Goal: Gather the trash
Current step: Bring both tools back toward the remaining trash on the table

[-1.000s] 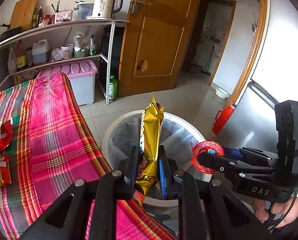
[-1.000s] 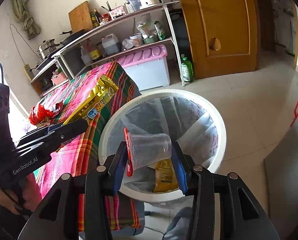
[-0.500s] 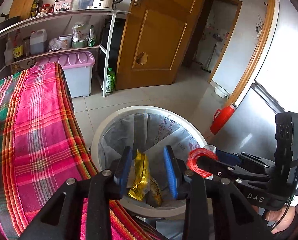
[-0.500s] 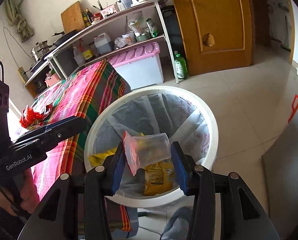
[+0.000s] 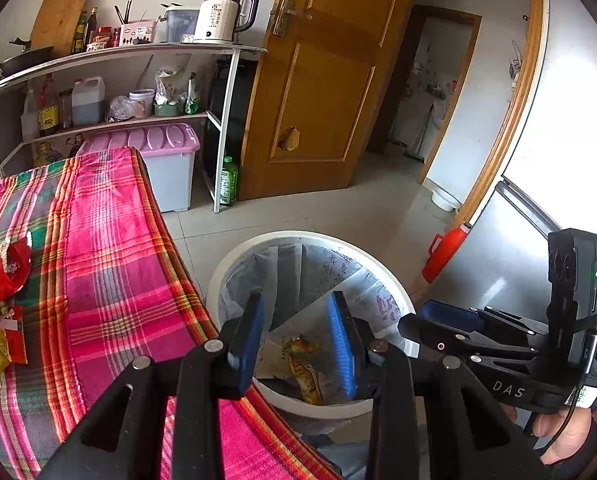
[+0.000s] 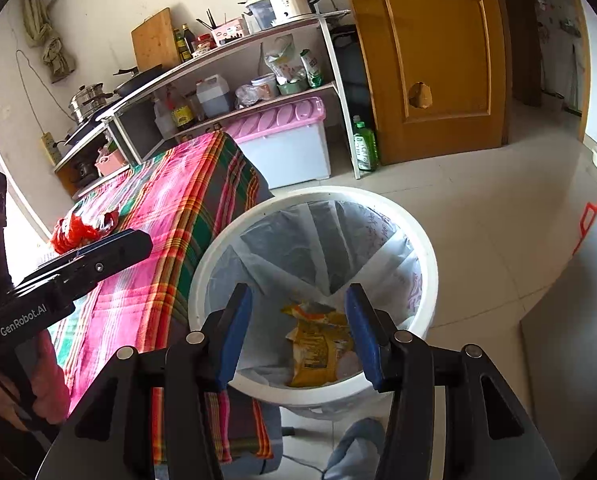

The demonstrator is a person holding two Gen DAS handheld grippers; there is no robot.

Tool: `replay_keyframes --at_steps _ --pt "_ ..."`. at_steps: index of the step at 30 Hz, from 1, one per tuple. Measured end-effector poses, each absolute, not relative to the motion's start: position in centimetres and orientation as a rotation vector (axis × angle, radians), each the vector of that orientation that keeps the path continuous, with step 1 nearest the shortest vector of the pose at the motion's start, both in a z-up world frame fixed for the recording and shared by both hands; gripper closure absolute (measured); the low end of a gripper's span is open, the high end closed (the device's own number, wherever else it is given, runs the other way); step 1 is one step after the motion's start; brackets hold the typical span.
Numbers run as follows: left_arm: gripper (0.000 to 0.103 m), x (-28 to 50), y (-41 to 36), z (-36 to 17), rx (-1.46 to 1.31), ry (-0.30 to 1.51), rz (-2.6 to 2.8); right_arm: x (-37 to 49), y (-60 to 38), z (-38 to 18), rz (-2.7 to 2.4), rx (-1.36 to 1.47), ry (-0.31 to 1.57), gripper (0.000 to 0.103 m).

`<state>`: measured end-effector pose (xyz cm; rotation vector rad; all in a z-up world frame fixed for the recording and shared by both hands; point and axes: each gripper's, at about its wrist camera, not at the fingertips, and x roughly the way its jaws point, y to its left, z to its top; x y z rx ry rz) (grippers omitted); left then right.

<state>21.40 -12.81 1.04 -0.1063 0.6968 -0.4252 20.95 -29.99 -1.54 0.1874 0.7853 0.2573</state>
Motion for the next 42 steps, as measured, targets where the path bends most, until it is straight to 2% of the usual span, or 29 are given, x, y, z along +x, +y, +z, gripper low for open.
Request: replay_keyframes --at_steps 14,38,40,42 --pt "0.068 17.1 -6.8 3.1 -0.127 0.634 -0.311 18.2 -25.0 1.9 0.377 0.123 0.699 0.053" --pt "0.068 11.1 2.6 3.3 -0.195 0.597 -0.123 15.9 -16.9 3.3 0.490 -0.002 0.678 0.053" --pt "0.061 10.7 3.2 3.1 -0.205 0.595 -0.107 15.7 -16.3 3.3 0.490 -0.015 0.677 0.053" --pt "0.060 10.4 3.8 2.8 -0.215 0.594 -0.091 15.6 -16.0 3.3 0.490 -0.020 0.681 0.053"
